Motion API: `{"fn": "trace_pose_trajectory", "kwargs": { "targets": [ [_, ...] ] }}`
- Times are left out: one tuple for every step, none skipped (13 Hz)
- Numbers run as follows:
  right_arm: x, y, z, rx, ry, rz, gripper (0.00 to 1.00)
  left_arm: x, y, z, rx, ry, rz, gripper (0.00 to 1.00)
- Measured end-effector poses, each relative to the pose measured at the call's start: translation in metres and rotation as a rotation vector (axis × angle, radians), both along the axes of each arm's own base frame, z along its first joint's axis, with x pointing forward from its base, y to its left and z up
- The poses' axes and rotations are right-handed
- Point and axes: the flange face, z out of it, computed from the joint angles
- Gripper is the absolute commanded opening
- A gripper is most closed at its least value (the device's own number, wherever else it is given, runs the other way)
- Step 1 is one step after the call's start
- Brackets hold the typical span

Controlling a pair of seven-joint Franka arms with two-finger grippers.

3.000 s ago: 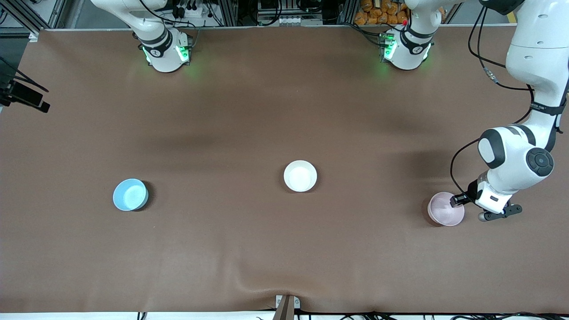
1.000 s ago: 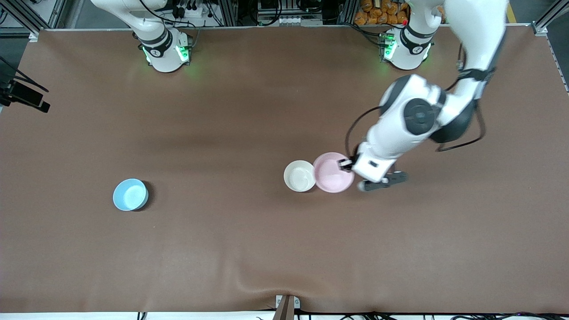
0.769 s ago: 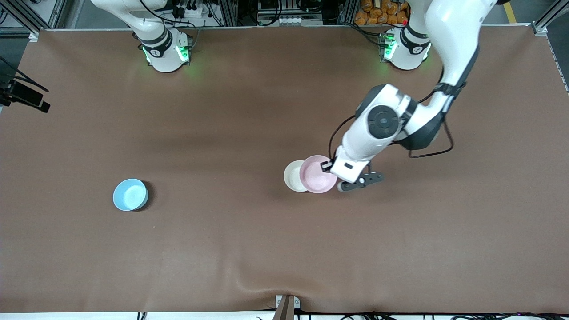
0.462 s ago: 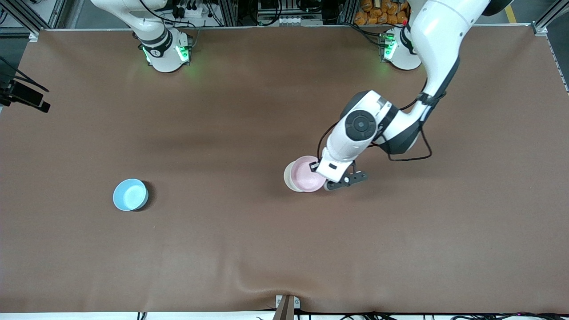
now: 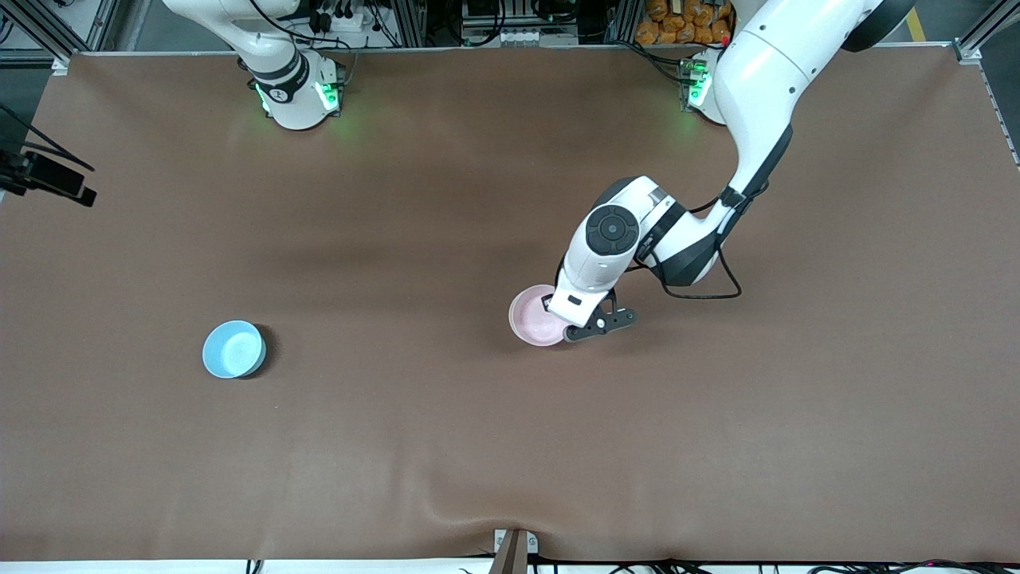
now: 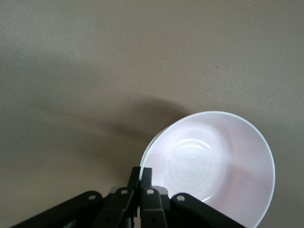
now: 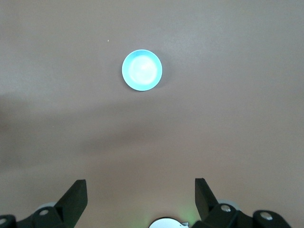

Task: Stack pink and blue bowls on white bowl
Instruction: 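Open the left gripper and raise it off the stacked bowls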

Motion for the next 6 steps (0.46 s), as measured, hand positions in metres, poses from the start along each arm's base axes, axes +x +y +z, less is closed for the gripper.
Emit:
{"fn": "trace_pose_trajectory", "kwargs": {
  "targets": [
    [0.005, 0.001, -0.009, 0.000, 0.015, 0.002, 1.00, -0.001, -0.001, -0.001, 0.000, 0.001, 0.004, 0.00],
    [0.011, 0.001, -0.018, 0.000, 0.025, 0.002, 1.00, -0.002, -0.004, 0.000, -0.001, 0.001, 0.006, 0.00],
    [0.017, 0.001, -0.026, -0.002, 0.027, 0.002, 1.00, -0.004, -0.006, 0.000, -0.001, 0.001, 0.003, 0.03],
    [0.024, 0.001, -0.034, -0.003, 0.023, 0.002, 1.00, -0.006, -0.009, 0.000, -0.001, 0.001, 0.000, 0.74],
    [0.032, 0.001, -0.043, -0.006, 0.015, 0.002, 1.00, -0.008, -0.012, 0.000, -0.001, 0.002, 0.007, 1.00],
    [0.039, 0.001, -0.051, -0.008, 0.012, 0.002, 1.00, -0.009, -0.013, 0.000, -0.002, 0.003, 0.022, 1.00]
  ]
}}
